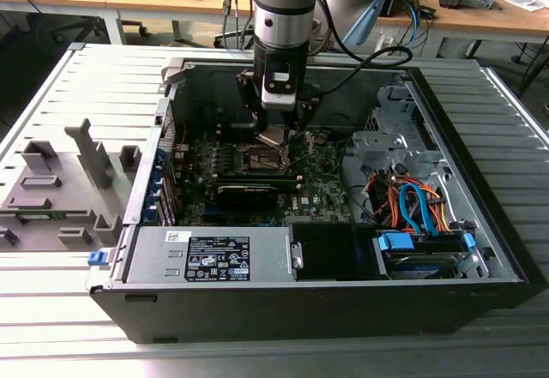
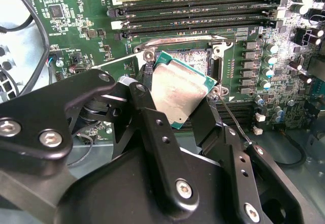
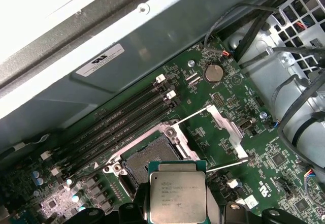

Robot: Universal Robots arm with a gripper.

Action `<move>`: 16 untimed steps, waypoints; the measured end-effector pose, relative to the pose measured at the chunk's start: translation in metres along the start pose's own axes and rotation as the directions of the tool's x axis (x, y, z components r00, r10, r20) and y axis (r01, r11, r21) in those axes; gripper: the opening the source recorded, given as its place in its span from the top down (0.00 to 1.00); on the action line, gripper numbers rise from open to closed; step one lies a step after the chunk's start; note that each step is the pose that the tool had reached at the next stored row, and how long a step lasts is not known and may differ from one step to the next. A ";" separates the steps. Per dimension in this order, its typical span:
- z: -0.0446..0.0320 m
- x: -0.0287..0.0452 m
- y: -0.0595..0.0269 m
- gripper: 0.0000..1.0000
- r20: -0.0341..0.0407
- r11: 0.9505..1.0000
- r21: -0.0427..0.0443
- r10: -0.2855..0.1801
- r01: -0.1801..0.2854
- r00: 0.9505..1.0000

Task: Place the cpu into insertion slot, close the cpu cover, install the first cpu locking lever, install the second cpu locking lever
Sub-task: 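Place the cpu into insertion slot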

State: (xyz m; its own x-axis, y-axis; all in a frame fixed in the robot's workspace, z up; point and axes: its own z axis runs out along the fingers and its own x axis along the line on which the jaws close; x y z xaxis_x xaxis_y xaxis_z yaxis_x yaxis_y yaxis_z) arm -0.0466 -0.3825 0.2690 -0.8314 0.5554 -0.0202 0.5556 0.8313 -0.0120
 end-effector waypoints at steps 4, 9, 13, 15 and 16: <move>0.0001 0.0000 0.0000 0.46 0.000 1.000 0.000 0.002 -0.002 1.000; 0.0001 0.0000 0.0000 0.46 0.000 1.000 0.001 0.010 -0.010 1.000; 0.0001 0.0000 0.0000 0.46 0.000 1.000 0.001 0.019 -0.019 1.000; 0.0002 0.0000 0.0000 0.46 0.000 1.000 0.001 0.023 -0.023 1.000; 0.0002 0.0000 0.0000 0.46 0.000 1.000 0.001 0.024 -0.024 1.000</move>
State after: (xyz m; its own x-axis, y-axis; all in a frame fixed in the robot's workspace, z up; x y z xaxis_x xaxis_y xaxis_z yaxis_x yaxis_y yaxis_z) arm -0.0466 -0.3825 0.2688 -0.8177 0.5753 -0.0206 0.5756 0.8176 -0.0127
